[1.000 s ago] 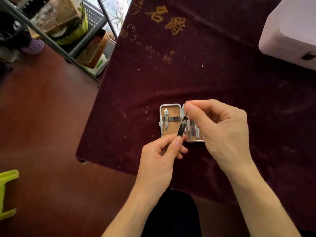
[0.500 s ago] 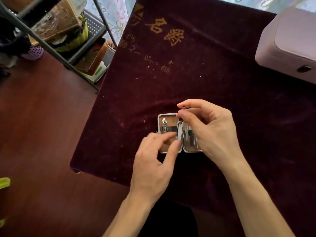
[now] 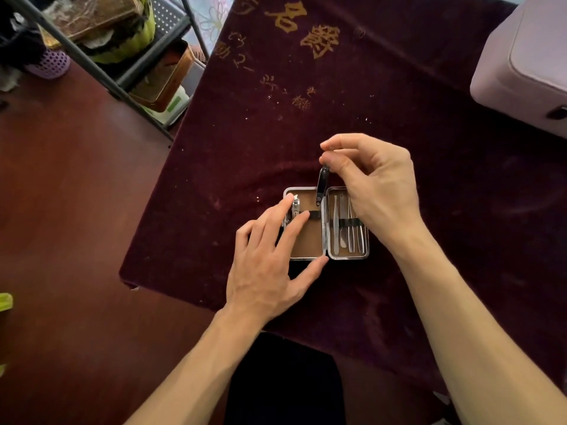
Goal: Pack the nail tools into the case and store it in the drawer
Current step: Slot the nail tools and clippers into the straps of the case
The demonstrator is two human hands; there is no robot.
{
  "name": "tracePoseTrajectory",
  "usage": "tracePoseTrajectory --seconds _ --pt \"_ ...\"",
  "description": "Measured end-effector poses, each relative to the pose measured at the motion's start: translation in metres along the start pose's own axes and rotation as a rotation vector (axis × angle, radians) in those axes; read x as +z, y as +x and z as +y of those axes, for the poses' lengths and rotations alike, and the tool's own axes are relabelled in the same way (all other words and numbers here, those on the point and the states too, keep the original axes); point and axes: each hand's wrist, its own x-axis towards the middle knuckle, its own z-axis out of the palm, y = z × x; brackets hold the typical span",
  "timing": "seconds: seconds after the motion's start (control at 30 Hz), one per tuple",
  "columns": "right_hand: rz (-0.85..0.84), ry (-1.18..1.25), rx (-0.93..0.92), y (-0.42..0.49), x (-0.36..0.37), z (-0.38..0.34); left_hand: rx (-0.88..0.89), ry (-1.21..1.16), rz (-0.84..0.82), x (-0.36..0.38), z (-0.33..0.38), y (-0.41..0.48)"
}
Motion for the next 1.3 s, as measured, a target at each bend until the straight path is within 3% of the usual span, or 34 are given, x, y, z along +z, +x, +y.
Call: tracePoseTrajectory --seconds 0.57,1.3 --pt "-0.234 -0.084 0.039 0.004 0.005 0.005 0.017 0.030 0.040 0.005 -0.002 -0.001" --pt "-0.233 -0.186 0.037 -0.014 0.000 0.008 0.051 0.046 0.075 0.010 -0.005 -0.002"
